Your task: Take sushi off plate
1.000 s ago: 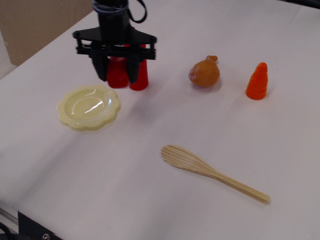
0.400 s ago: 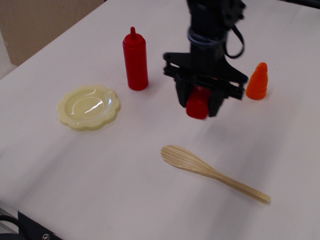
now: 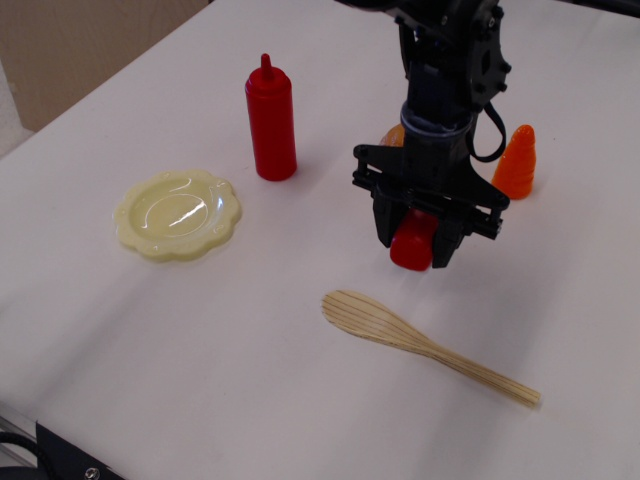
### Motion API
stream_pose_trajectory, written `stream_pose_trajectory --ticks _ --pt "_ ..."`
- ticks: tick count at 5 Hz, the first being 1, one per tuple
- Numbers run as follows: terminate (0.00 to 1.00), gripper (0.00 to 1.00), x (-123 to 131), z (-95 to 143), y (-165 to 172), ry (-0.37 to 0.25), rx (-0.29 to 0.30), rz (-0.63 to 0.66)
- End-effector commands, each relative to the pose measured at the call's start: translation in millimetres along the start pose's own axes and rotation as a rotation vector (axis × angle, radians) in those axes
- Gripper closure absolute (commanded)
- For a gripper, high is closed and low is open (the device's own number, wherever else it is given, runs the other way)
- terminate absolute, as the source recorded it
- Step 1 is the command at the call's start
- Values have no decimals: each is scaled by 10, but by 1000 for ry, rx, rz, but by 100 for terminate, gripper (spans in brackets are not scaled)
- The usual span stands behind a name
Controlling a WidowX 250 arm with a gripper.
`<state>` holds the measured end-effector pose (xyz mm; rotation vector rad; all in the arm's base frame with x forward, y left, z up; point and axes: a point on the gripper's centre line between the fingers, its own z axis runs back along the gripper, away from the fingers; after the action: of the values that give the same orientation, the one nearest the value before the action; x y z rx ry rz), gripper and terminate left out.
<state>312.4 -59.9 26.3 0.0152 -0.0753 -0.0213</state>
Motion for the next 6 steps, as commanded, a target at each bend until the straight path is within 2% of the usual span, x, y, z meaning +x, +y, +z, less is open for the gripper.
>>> stream_pose_trajectory --ticks 1,2,3,4,5,6 --pt "0 100 77 34 -1 -36 -11 11" --pt "0 100 106 -5 -9 -28 -21 12" --pt "0 0 111 -18 8 -23 -23 13" --pt "0 0 231 -3 179 -34 -51 10" --pt "0 0 250 129 225 -59 -63 26" --pt "0 0 107 514 219 -150 -55 39"
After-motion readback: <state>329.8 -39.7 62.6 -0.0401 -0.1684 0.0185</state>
